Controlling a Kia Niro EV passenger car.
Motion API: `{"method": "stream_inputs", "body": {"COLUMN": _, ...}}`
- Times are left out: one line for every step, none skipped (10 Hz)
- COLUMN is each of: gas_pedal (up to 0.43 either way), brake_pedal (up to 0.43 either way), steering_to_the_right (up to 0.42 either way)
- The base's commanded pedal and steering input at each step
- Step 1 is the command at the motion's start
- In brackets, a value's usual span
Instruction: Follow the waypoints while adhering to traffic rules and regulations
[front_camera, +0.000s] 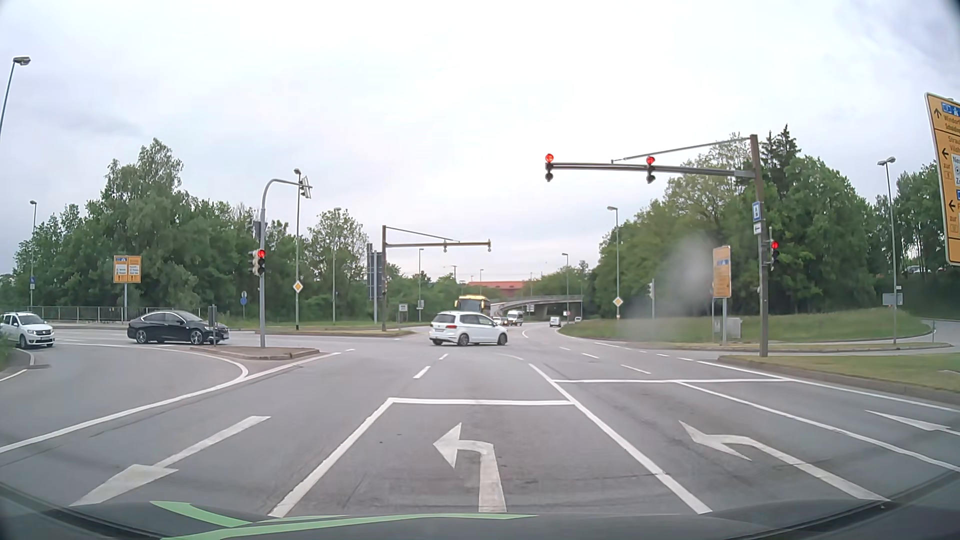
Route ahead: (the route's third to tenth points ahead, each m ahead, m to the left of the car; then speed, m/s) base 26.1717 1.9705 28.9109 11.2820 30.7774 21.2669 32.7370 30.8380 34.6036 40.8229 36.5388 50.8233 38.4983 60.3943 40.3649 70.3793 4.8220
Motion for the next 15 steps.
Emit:
{"method": "stream_inputs", "body": {"gas_pedal": 0.000, "brake_pedal": 0.274, "steering_to_the_right": -0.004}}
{"method": "stream_inputs", "body": {"gas_pedal": 0.000, "brake_pedal": 0.274, "steering_to_the_right": -0.004}}
{"method": "stream_inputs", "body": {"gas_pedal": 0.000, "brake_pedal": 0.274, "steering_to_the_right": -0.003}}
{"method": "stream_inputs", "body": {"gas_pedal": 0.000, "brake_pedal": 0.274, "steering_to_the_right": -0.002}}
{"method": "stream_inputs", "body": {"gas_pedal": 0.000, "brake_pedal": 0.274, "steering_to_the_right": -0.001}}
{"method": "stream_inputs", "body": {"gas_pedal": 0.000, "brake_pedal": 0.280, "steering_to_the_right": -0.001}}
{"method": "stream_inputs", "body": {"gas_pedal": 0.000, "brake_pedal": 0.280, "steering_to_the_right": 0.000}}
{"method": "stream_inputs", "body": {"gas_pedal": 0.000, "brake_pedal": 0.280, "steering_to_the_right": 0.001}}
{"method": "stream_inputs", "body": {"gas_pedal": 0.000, "brake_pedal": 0.280, "steering_to_the_right": 0.002}}
{"method": "stream_inputs", "body": {"gas_pedal": 0.000, "brake_pedal": 0.280, "steering_to_the_right": 0.004}}
{"method": "stream_inputs", "body": {"gas_pedal": 0.000, "brake_pedal": 0.280, "steering_to_the_right": 0.005}}
{"method": "stream_inputs", "body": {"gas_pedal": 0.000, "brake_pedal": 0.274, "steering_to_the_right": 0.005}}
{"method": "stream_inputs", "body": {"gas_pedal": 0.000, "brake_pedal": 0.280, "steering_to_the_right": 0.005}}
{"method": "stream_inputs", "body": {"gas_pedal": 0.000, "brake_pedal": 0.274, "steering_to_the_right": 0.006}}
{"method": "stream_inputs", "body": {"gas_pedal": 0.000, "brake_pedal": 0.274, "steering_to_the_right": 0.006}}
